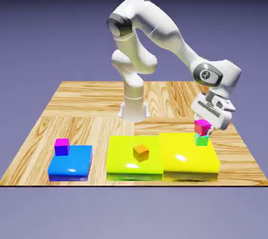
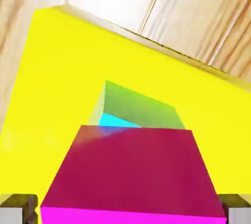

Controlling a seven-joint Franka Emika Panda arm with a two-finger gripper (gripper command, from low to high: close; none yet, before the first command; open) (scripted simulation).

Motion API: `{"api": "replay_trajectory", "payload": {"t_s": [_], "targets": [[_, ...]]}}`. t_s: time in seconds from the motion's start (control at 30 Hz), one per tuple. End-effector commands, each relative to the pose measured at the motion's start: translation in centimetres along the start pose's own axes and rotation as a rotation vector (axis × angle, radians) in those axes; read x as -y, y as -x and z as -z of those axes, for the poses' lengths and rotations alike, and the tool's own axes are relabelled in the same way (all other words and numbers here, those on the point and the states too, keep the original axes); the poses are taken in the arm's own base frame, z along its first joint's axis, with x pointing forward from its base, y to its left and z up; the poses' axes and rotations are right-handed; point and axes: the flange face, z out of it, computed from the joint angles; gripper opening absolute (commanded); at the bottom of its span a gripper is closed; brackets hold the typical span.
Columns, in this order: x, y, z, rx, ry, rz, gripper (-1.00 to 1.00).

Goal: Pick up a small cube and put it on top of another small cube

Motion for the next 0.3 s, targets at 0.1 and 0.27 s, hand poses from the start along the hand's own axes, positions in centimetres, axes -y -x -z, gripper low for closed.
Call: {"api": "replay_trajectory", "payload": {"t_s": [0.1,0.27], "targets": [[-0.2,0.2,2.2,0.006,-0.001,0.001,1.0],[-0.5,0.6,5.7,-0.025,0.005,-0.011,1.0]]}}
